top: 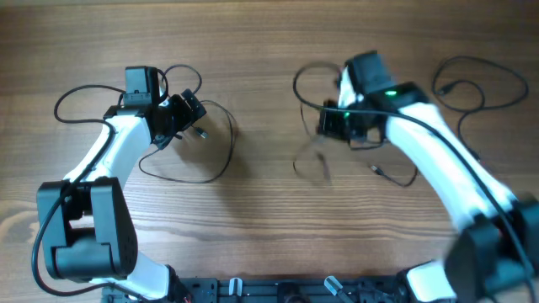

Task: Untangle cables

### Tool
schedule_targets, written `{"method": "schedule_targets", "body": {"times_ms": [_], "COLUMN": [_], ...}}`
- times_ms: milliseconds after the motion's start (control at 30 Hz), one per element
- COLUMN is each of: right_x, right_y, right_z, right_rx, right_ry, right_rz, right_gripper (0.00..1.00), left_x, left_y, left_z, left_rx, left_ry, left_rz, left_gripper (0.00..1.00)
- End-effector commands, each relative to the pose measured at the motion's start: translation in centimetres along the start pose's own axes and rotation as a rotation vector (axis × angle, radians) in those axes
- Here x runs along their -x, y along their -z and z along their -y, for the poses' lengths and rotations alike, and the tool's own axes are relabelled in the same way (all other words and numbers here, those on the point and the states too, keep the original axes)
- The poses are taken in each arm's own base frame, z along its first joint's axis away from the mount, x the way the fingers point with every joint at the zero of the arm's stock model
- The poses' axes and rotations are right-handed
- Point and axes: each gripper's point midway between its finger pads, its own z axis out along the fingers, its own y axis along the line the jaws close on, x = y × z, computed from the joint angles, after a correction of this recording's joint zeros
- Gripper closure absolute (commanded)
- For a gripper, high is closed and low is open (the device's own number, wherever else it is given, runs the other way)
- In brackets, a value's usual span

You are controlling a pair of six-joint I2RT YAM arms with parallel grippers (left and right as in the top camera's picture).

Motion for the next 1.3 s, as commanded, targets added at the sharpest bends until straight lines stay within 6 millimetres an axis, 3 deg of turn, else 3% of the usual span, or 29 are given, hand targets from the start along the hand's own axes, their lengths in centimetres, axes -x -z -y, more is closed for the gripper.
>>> {"method": "schedule_targets", "body": {"times_ms": [0,67,133,200,300,367,467,633,767,800,1000,1167,1267], "right_x": [2.0,3.4,5.1,6.7,7.8,7.7,7.4,7.7,8.6,9.1,10.3,10.3,10.1], "right_y": [10.0,14.9,18.9,23.4,29.2,31.3,32.0,29.3,26.6,25.4,17.6,11.4,7.8], "right_z": [-8.0,-9.8,-9.5,-7.5,-2.9,-0.4,2.3,6.0,10.5,12.0,16.6,19.1,19.4], "right_rx": [0.222,0.220,0.137,-0.010,-0.254,-0.401,-0.564,-0.747,-0.834,-0.849,-0.787,-0.719,-0.638], "right_ry": [0.305,0.393,0.383,0.306,0.094,0.001,-0.066,-0.097,-0.228,-0.261,-0.309,-0.345,-0.329], "right_rz": [0.252,0.447,0.635,0.846,1.094,1.179,1.201,1.078,0.983,0.937,0.661,0.470,0.360], "right_gripper": [0.96,0.96,0.96,0.96,0.96,0.96,0.96,0.96,0.96,0.96,0.96,0.96,0.96], "left_x": [0.0,0.0,0.0,0.0,0.0,0.0,0.0,0.0,0.0,0.0,0.0,0.0,0.0], "left_y": [-0.2,-0.2,-0.2,-0.2,-0.2,-0.2,-0.2,-0.2,-0.2,-0.2,-0.2,-0.2,-0.2], "left_z": [0.0,0.0,0.0,0.0,0.0,0.0,0.0,0.0,0.0,0.0,0.0,0.0,0.0], "left_rx": [0.005,0.005,0.005,0.005,0.005,0.005,0.005,0.005,0.006,0.006,0.006,0.006,0.006], "left_ry": [-0.007,-0.007,-0.007,-0.007,-0.007,-0.007,-0.007,-0.007,-0.007,-0.007,-0.007,-0.007,-0.007], "left_rz": [0.000,0.000,0.000,0.000,0.000,0.000,0.000,0.000,0.000,0.000,0.000,0.000,0.000], "left_gripper": [0.00,0.00,0.00,0.00,0.00,0.00,0.00,0.00,0.00,0.00,0.00,0.00,0.00]}}
